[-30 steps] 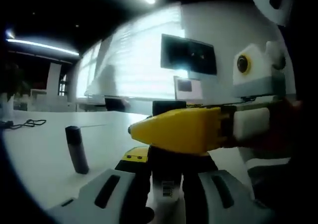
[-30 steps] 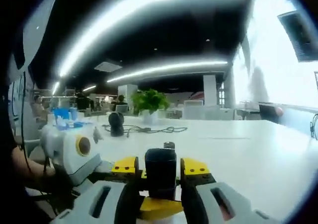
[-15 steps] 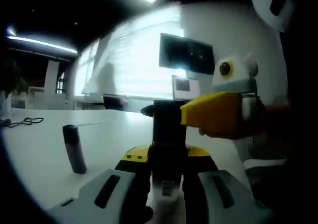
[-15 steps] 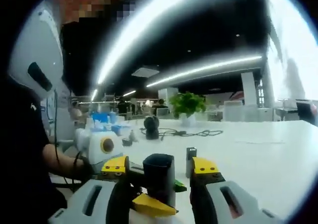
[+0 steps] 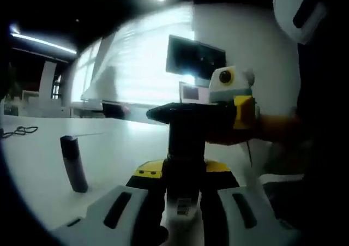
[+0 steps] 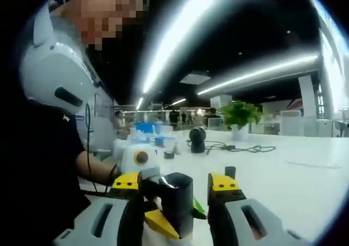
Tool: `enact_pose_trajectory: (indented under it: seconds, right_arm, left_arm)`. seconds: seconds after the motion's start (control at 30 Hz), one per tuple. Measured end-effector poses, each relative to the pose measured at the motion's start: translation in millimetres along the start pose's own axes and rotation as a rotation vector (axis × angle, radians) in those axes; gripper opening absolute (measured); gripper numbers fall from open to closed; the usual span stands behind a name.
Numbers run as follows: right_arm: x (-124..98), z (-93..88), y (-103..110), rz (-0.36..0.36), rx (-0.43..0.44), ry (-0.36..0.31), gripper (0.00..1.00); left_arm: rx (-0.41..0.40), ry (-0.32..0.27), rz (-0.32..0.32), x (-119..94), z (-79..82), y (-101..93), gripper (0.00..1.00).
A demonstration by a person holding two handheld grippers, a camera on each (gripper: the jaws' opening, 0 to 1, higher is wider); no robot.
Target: Pick up cosmetic bottle twist off cap place on table pick up cap screw tight cap place on table
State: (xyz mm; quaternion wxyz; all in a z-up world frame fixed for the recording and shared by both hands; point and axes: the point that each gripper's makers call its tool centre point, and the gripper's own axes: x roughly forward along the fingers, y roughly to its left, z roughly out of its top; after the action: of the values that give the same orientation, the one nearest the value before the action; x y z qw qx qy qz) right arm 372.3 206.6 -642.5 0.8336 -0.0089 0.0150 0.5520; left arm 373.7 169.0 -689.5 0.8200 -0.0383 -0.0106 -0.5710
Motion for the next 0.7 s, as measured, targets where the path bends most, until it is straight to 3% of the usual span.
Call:
enact_pose_trajectory:
  seconds: [0.1,0.2,0.27,0.43,0.7]
  right_arm:
    - [2,-1.7,3,0.071,-0.011,0.008,0.36]
    - [-1,9.0,12,0.197,0.07,-0.053,0.35]
    - [-2,10.8,10,0.241,0.062,-0.062,0.34]
    - [0,-3.9,9,0.335,0.022,0.014,0.29]
    - [6,-7.4,17,0.468,0.029,0.025,0.27]
  left_arm:
    - [-0.006,-0.003,-0.01,0,0.0,-1.3,0.14]
    - [-0.004,-0.005,-0.01,0,-0.2,-1.1,0.14]
    - [-0.005,-0.006,-0.012,0,-0.3,-0.5,0.14]
    - [-0.017,-0.008,-0.009,0,-0.3,1.6,0.14]
    - [-0.01,-0.006,-0.012,1,-0.7,0.1,0.14]
